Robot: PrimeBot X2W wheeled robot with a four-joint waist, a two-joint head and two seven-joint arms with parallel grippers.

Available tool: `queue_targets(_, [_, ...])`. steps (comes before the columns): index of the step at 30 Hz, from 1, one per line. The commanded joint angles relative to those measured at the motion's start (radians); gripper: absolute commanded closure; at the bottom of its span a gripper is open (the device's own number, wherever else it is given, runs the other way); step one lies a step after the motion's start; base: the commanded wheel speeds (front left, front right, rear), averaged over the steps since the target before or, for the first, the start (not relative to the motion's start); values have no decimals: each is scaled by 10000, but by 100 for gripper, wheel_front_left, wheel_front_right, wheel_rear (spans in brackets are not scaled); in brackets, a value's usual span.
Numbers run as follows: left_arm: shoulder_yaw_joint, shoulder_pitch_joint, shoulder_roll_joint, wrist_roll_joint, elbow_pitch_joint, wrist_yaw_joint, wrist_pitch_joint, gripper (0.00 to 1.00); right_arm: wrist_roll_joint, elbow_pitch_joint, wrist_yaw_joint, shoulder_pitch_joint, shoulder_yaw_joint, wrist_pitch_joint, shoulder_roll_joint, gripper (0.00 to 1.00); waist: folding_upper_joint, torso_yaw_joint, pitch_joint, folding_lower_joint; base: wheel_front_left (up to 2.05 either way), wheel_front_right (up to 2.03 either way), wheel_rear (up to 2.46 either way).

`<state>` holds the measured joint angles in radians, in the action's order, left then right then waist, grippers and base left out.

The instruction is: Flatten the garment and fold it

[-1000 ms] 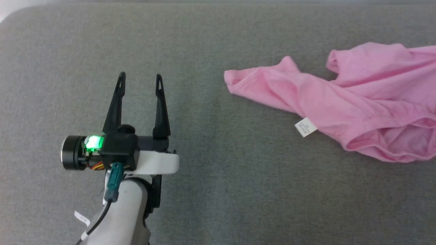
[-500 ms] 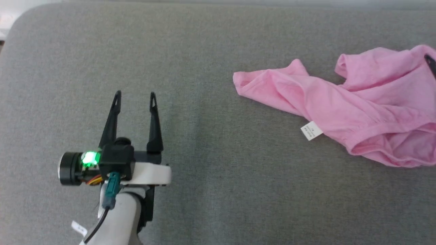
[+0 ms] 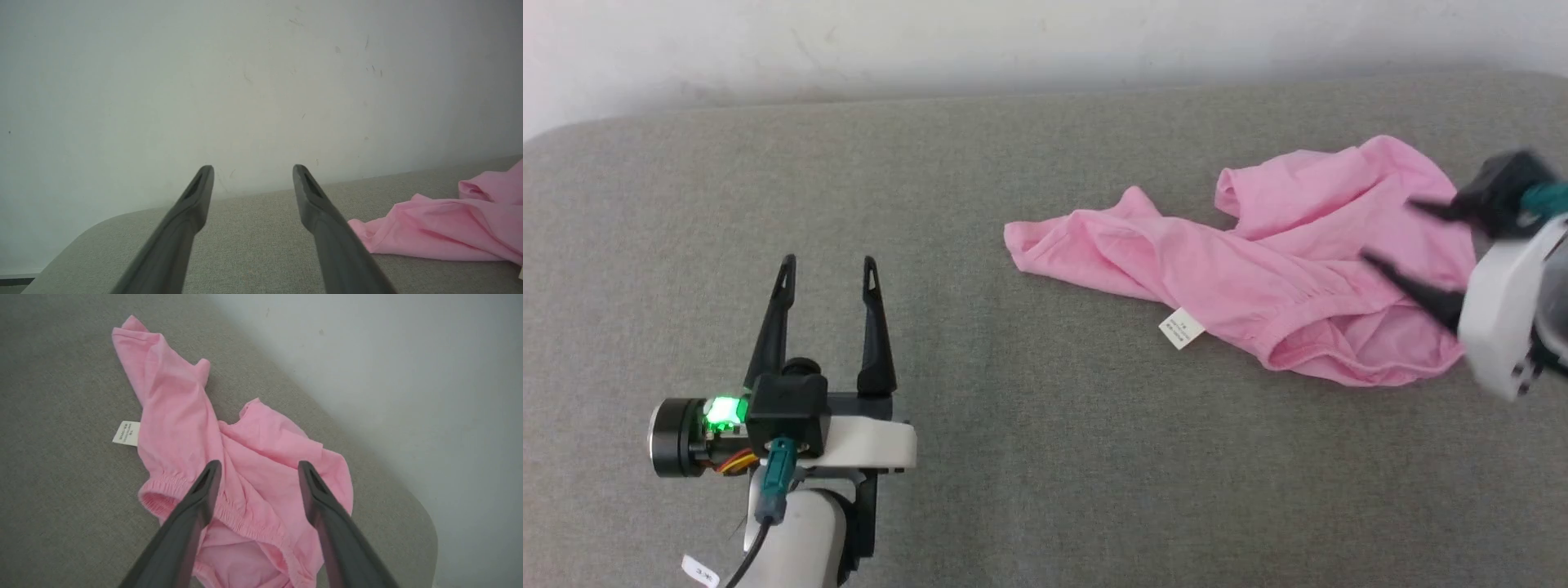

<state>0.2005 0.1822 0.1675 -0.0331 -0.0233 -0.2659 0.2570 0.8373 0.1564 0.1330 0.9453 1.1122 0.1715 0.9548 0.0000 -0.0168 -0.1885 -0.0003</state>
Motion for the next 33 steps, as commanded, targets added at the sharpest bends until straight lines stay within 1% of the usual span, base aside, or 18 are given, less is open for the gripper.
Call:
queue_targets(1, [-34, -119, 19, 115, -13, 23, 47, 0, 375, -480, -23, -265, 103, 306, 53, 0, 0, 95, 110, 3, 0, 0, 0])
queue_targets(4, [-34, -127, -21, 128, -7, 40, 47, 0, 1078, -1343, -23, -609, 364, 1023, 171, 0, 0, 51, 66, 3, 0, 0, 0])
queue_targets(7, [-18, -87, -61, 139, 0, 55, 47, 0, 1191, -1473, -23, -749, 502, 1300, 158, 0, 0, -20, -28, 3, 0, 0, 0])
queue_targets(9, [-5, -12, -99, 148, 21, 75, 47, 0, 1276, -1324, -23, -881, 585, 1331, 1, 0, 0, -109, -168, 3, 0, 0, 0])
queue_targets(12, [22, 150, -160, 164, 41, 110, 47, 0, 1358, -747, -23, -1028, 662, 1242, -424, 0, 0, -279, -428, 3, 0, 0, 0])
queue_targets(16, [64, 376, -251, 207, 54, 110, 47, 0, 1735, 308, -23, -1167, 711, 1091, -1173, 0, 0, -516, -812, 3, 0, 0, 0])
queue_targets(20, [106, 604, -329, 225, 49, 116, 47, 0, 2072, 1301, -23, -1211, 768, 671, -1906, 0, 0, -749, -1182, 3, 0, 0, 0])
queue_targets(23, [118, 711, -380, 229, 20, 95, 47, 0, 2197, 1882, -23, -1269, 1026, 626, -2295, 0, 0, -856, -1358, 3, 0, 0, 0])
queue_targets(25, [130, 750, -412, 228, 7, 85, 47, 0, 2090, 2222, -23, -1285, 1184, 477, -2435, 0, 0, -905, -1396, 3, 0, 0, 0])
queue_targets(26, [129, 751, -422, 225, -6, 78, 47, 0, 2003, 2338, -23, -1293, 1260, 391, -2477, 53, 0, -916, -1390, 3, 0, 0, 0])
queue_targets(27, [118, 741, -428, 220, -21, 66, 47, 0, 1902, 2442, -23, -1280, 1292, 145, -2511, 100, 0, -907, -1363, 3, 0, 0, 0])
queue_targets(30, [45, 604, -407, 197, -79, 28, 47, 0, 1355, 2548, -23, -1205, 1404, -656, -2434, 100, 0, -802, -1134, 3, 0, 0, 0])
queue_targets(33, [-68, 396, -355, 156, -156, 6, 47, 0, 1019, 2224, -23, -1193, 1425, -1484, -2226, 100, 0, -585, -752, 3, 0, 0, 0])
